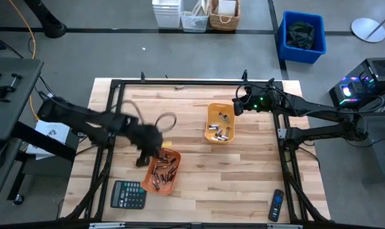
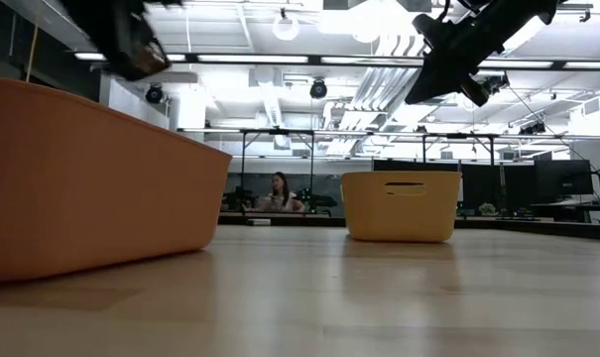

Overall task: Sort batteries
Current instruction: Put the black battery into the orange bin, then put the silver battery into the yellow bin

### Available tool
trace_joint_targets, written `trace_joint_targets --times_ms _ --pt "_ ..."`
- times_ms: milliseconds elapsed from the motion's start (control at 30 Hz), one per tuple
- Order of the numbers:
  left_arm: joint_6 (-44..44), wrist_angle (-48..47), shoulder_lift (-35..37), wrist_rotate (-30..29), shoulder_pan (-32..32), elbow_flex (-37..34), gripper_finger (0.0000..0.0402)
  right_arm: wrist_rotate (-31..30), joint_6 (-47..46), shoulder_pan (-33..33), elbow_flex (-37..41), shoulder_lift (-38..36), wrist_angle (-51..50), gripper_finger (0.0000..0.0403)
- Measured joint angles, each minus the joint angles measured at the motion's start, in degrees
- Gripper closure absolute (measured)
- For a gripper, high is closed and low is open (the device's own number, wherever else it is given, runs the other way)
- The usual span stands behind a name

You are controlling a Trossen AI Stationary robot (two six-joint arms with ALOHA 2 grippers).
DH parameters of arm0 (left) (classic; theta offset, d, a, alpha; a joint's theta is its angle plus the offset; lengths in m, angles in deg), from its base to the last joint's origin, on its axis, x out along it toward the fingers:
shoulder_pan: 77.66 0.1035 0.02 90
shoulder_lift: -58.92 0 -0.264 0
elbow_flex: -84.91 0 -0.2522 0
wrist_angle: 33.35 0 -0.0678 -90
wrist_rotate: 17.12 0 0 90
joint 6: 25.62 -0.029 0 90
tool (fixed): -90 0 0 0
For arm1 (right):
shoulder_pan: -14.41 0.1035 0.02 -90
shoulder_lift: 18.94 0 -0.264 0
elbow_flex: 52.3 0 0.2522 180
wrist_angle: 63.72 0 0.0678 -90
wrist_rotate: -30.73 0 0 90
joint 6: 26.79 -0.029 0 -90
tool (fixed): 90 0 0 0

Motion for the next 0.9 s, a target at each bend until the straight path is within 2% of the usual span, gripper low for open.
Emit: trace_joint_targets --times_ms 100,200,300,433,567,633,700,767,833,900 --pt "2.40 3.24 -0.73 -1.69 -5.68 -2.71 0.0377 0.00 0.19 -0.10 0.01 0.00 -0.04 0.0403" --pt "4.93 5.19 -4.07 -2.94 -7.96 -3.70 0.0363 0.19 0.19 -0.36 0.00 0.00 -0.12 0.0403" --pt "5.78 5.47 -7.73 0.42 -7.57 -3.70 0.0314 0.28 -0.02 -0.39 0.00 0.00 -0.09 0.0403" --pt "2.50 1.46 -10.38 4.07 -3.52 -3.42 0.0247 0.49 -1.58 -0.37 0.00 0.01 -0.09 0.0403" --pt "-7.50 -7.72 -10.36 4.57 5.19 0.51 0.0203 0.47 -3.35 -0.37 0.00 0.00 -0.07 0.0403" --pt "-13.15 -9.75 -10.08 -0.74 11.37 4.84 0.0191 0.48 -4.52 -0.37 0.00 0.00 -0.02 0.0403" --pt "-17.35 -8.24 -10.13 -8.50 18.14 9.30 0.0186 0.46 -6.47 -0.37 0.00 0.01 0.38 0.0403" --pt "-19.09 -2.14 -11.95 -13.63 25.63 13.18 0.0186 0.44 -7.59 -0.37 0.00 0.00 0.89 0.0403" --pt "-18.76 2.31 -16.45 -14.69 33.08 17.60 0.0187 0.44 -8.14 -0.37 0.00 0.00 1.37 0.0403" --pt "-18.85 1.14 -23.54 -15.07 39.45 22.77 0.0188 0.16 -9.21 -0.37 0.00 0.02 2.13 0.0403"
